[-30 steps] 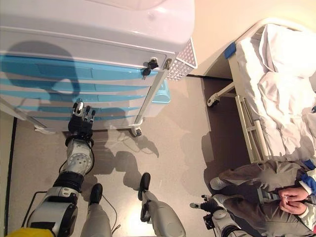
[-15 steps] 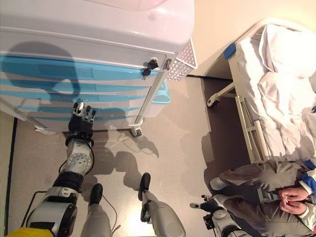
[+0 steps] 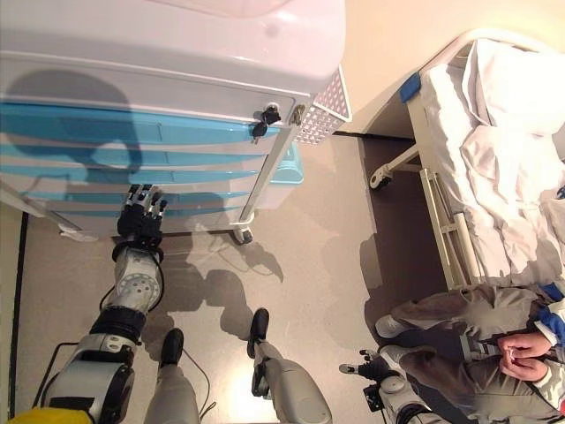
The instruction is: Open the drawer and pick up the medicine
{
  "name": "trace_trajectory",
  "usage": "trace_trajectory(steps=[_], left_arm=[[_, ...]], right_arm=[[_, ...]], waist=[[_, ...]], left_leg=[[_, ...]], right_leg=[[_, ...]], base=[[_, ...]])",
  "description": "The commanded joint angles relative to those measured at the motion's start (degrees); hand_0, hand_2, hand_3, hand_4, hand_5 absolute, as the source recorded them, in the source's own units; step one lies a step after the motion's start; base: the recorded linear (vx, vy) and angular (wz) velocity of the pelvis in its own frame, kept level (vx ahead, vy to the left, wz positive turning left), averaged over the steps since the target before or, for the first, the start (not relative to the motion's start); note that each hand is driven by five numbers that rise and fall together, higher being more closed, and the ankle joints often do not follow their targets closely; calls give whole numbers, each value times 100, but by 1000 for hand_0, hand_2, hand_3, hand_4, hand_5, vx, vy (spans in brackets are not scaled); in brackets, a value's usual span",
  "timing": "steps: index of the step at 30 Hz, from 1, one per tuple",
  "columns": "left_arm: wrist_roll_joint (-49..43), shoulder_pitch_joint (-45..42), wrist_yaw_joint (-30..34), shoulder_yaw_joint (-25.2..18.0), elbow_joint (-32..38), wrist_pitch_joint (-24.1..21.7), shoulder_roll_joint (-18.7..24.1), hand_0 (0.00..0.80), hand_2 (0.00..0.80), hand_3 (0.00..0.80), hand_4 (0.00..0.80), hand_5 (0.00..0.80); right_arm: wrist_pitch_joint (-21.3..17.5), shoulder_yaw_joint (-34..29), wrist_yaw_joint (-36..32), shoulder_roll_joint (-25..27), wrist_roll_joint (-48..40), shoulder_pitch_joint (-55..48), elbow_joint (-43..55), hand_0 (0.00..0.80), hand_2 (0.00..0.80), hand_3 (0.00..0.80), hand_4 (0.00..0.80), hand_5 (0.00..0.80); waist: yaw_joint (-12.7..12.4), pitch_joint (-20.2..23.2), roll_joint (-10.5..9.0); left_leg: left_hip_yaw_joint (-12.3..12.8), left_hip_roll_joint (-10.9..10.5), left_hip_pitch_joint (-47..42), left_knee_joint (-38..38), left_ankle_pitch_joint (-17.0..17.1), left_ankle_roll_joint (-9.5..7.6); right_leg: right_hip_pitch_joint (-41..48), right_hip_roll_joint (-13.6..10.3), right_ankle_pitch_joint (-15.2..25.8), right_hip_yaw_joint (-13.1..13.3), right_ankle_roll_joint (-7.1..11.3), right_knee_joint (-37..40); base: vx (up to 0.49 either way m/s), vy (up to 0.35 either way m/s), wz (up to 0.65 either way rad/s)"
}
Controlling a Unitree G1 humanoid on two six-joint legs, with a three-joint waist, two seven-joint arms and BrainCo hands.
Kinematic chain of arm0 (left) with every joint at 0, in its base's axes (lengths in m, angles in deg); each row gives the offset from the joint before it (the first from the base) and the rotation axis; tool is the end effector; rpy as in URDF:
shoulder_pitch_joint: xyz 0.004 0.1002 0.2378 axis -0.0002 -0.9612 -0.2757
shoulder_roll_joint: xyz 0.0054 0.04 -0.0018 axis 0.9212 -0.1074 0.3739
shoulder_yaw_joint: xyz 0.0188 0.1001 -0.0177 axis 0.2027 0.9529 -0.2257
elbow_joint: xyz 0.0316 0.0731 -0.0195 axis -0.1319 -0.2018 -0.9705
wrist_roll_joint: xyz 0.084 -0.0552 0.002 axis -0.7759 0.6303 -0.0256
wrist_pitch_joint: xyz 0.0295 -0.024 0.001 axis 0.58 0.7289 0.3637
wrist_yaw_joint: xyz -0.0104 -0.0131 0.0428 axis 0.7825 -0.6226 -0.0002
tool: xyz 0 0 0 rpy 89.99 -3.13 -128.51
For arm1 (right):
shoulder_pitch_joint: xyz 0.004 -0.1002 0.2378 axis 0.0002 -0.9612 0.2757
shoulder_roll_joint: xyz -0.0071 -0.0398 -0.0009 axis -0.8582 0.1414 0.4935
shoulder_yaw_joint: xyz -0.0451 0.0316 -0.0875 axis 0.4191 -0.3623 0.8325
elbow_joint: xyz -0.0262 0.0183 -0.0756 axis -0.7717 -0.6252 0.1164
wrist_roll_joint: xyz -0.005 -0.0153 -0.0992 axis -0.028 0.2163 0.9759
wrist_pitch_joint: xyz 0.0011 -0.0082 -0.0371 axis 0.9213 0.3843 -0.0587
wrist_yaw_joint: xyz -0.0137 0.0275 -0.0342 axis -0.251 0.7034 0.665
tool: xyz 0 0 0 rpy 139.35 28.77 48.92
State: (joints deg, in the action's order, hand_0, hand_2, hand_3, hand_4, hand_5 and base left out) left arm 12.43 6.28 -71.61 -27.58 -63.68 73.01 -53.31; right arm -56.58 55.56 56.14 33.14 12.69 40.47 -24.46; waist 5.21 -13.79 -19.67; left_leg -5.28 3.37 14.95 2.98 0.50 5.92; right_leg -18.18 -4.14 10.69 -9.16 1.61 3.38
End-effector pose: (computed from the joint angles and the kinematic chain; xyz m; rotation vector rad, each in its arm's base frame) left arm 0.2925 0.2347 0.0766 -0.8013 -0.1415 0.3405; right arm 0.1320 -0.2112 -0.1015 -0.3656 1.0356 0.0491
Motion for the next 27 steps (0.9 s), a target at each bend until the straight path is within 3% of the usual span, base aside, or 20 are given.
trace_trajectory(steps=[1,27], left_arm=[[-296,1571,721,452,1446,-398,337,800,800,800,800,800],[-349,1502,711,488,1515,-363,310,800,800,800,800,800]], right_arm=[[-92,275,42,149,-4,57,119,0,0,0,0,0],[-83,228,47,169,-22,38,109,0,0,0,0,0]], waist=[[70,223,219],[40,164,286]], left_leg=[[-138,-235,261,163,-113,-486],[-163,-273,376,291,-123,-486]], right_leg=[[90,-81,-601,152,606,-727],[17,-95,-664,125,586,-880]], base=[[1,1,-4],[0,0,0]])
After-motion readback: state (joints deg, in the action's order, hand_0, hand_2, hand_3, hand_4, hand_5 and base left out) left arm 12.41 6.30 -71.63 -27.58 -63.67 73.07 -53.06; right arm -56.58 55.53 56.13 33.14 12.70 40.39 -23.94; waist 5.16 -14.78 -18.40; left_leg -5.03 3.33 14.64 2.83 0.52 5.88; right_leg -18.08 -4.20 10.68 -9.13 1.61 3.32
